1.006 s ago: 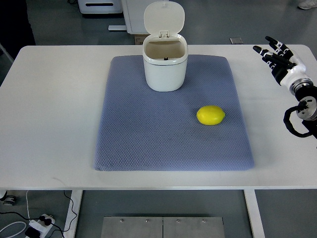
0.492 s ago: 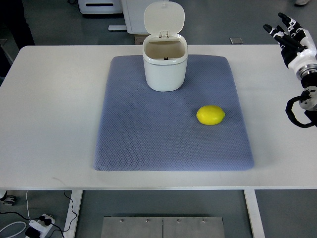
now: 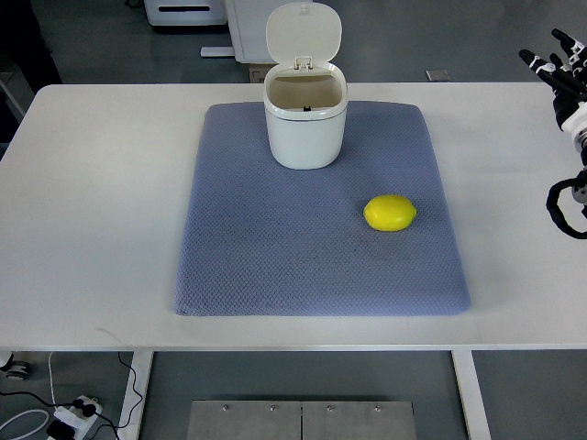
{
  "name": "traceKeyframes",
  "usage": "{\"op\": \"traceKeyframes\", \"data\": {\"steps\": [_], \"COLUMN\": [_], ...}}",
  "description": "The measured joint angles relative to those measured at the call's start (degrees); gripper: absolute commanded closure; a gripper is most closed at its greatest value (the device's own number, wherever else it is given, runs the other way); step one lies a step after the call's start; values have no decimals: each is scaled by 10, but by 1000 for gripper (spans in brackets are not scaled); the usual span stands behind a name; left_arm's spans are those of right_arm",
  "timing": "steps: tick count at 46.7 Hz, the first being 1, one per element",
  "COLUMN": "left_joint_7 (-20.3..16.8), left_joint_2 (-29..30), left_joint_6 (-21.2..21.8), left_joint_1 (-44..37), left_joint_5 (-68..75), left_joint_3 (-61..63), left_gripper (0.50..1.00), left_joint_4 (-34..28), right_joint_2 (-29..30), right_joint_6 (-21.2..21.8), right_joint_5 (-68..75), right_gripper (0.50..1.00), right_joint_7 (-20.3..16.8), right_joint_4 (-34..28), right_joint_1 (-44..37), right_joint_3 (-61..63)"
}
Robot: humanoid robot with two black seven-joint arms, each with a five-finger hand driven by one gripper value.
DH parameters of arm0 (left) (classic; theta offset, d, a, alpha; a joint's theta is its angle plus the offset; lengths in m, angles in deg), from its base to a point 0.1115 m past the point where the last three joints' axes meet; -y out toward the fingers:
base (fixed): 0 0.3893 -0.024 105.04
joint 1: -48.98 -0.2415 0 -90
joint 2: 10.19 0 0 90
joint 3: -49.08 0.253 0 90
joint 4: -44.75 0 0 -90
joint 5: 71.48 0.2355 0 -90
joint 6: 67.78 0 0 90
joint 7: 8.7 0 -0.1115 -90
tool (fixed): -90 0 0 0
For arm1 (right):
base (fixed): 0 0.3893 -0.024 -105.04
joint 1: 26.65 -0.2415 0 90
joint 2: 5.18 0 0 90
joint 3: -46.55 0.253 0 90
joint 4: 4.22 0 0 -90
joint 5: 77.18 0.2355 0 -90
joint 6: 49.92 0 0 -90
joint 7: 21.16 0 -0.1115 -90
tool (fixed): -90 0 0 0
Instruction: Put lemon in trash with right hand
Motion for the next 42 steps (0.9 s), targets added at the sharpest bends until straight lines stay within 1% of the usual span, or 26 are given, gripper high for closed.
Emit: {"op": "traceKeyframes", "data": {"steps": [5,18,21,25,28,34,37,42], "left_joint_7": [0,0,0,0,0,0,0,0], "left_joint_2": [0,0,0,0,0,0,0,0], "left_joint_6": [0,0,0,0,0,0,0,0], "left_joint_1": [0,0,0,0,0,0,0,0], "left_joint_5": [0,0,0,0,0,0,0,0], "left_joint_3": [0,0,0,0,0,0,0,0], "left_gripper": [500,500,500,500,500,500,500,500], "left_joint_4": [0,0,0,0,0,0,0,0], "right_joint_2": [1,6,13,6,-23,-81,-108,-145], "right_joint_6": [18,15,17,15,13,12,12,11], "right_joint_5": [-2,-2,-5,-8,-9,-12,-32,-79], "right_gripper": [500,500,500,500,500,500,500,500], "right_joint_7": [1,2,11,30,39,45,46,46], "right_joint_4": [0,2,-7,-56,-107,-212,-254,-305], "right_joint_1": [3,3,9,34,49,86,99,119], "right_joint_3": [-3,-1,-7,-18,-21,-23,-27,-39]}}
